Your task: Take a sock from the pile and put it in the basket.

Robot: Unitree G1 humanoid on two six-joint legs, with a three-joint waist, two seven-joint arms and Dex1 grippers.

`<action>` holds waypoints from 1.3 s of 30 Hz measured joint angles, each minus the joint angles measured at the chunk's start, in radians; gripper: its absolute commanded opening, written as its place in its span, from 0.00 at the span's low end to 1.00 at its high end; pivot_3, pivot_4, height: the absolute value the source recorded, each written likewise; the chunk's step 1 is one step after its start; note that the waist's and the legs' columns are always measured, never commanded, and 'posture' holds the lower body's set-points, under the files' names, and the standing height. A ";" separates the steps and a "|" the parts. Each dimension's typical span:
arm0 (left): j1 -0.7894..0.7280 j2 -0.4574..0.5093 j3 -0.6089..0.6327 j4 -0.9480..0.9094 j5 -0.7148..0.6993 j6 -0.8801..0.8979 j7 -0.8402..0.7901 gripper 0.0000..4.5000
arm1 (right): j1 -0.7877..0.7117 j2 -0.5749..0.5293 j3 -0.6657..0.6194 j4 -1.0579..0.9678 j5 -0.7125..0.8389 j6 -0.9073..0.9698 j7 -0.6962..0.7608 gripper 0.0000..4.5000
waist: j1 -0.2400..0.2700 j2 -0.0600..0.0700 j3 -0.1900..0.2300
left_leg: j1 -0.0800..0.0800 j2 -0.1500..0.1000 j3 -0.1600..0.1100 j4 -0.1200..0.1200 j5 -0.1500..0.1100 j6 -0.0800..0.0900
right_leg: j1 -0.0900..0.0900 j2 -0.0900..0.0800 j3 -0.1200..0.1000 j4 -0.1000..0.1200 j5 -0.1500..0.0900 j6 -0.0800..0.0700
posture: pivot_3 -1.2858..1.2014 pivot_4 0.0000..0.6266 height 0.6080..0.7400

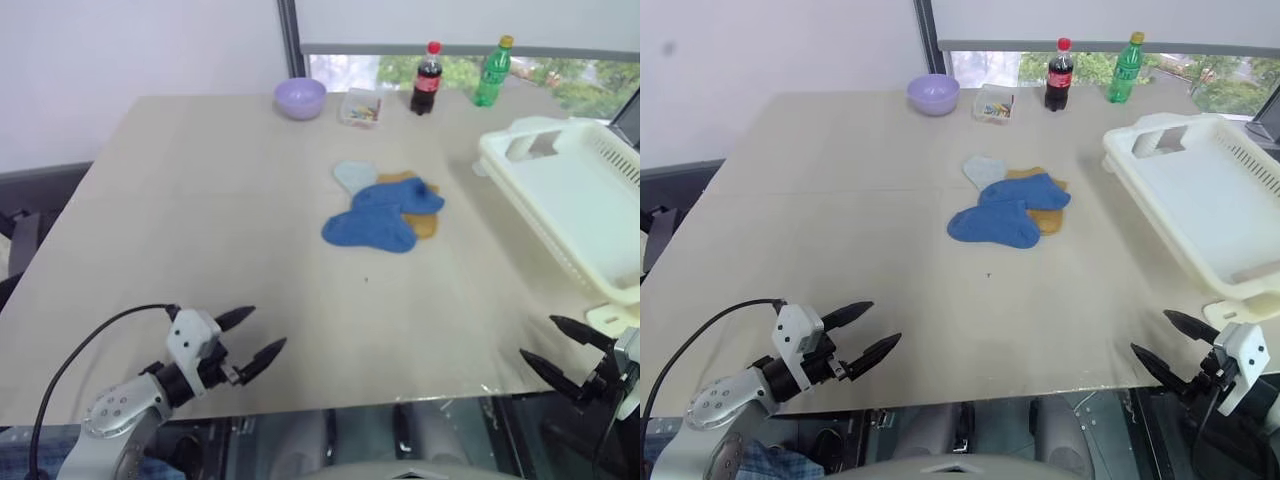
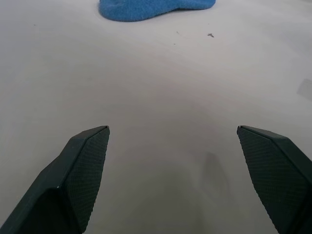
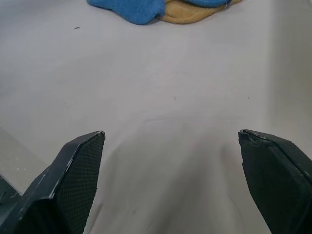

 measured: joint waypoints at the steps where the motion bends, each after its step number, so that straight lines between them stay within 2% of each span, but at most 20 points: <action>1: 0.000 0.000 0.000 0.000 0.000 0.000 0.000 1.00 | 0.000 0.000 0.000 0.000 0.000 0.000 0.000 0.99 | 0.000 0.000 0.000 | 0.000 0.000 0.000 0.000 0.000 0.000 | 0.000 0.000 0.000 0.000 0.000 0.000 | 0.52 0.24 1.00; 4: 0.069 -0.019 0.016 -0.022 0.004 -0.046 0.005 1.00 | -0.066 -0.014 0.014 0.016 0.000 0.008 0.015 0.99 | -0.011 -0.002 0.001 | -0.001 0.000 0.003 0.000 0.000 0.000 | -0.002 0.001 0.003 0.000 0.000 0.000 | 0.52 0.24 1.00; 8: 0.085 -0.043 0.017 -0.027 0.013 -0.085 0.017 1.00 | -0.109 -0.025 0.028 0.014 0.002 0.026 0.017 0.99 | -0.002 -0.004 0.002 | 0.000 0.000 0.002 0.000 0.000 0.000 | -0.001 0.000 0.001 0.001 0.000 0.000 | 0.52 0.24 1.00; 13: 0.091 -0.046 0.017 -0.020 0.015 -0.111 0.021 1.00 | -0.114 -0.025 0.038 0.010 0.002 0.049 0.015 0.99 | 0.013 -0.004 0.002 | 0.000 0.000 0.002 0.000 0.000 0.000 | -0.002 0.001 0.002 0.001 0.000 0.000 | 0.52 0.24 1.00; 29: 0.050 -0.045 0.010 0.002 0.016 -0.129 0.015 1.00 | -0.120 -0.024 0.043 -0.039 0.002 0.095 -0.012 0.99 | 0.014 -0.004 0.002 | 0.000 0.000 0.003 0.000 0.000 0.000 | -0.001 0.002 0.002 0.001 0.000 0.000 | 0.52 0.24 1.00; 33: 0.007 -0.041 0.004 0.004 -0.006 -0.116 -0.001 1.00 | -0.151 -0.030 0.069 -0.060 -0.017 0.136 -0.056 0.99 | 0.014 -0.004 0.002 | 0.000 0.000 0.003 0.001 0.000 0.001 | -0.001 0.002 0.003 0.001 0.000 0.000 | 0.52 0.24 1.00; 39: -0.110 0.034 0.029 0.003 -0.154 -0.016 -0.073 1.00 | -0.374 0.029 0.212 -0.127 -0.101 0.222 -0.244 0.99 | 0.008 -0.003 0.002 | 0.001 0.001 0.003 0.002 0.000 0.000 | -0.002 0.008 0.004 0.003 0.001 -0.001 | 0.52 0.24 1.00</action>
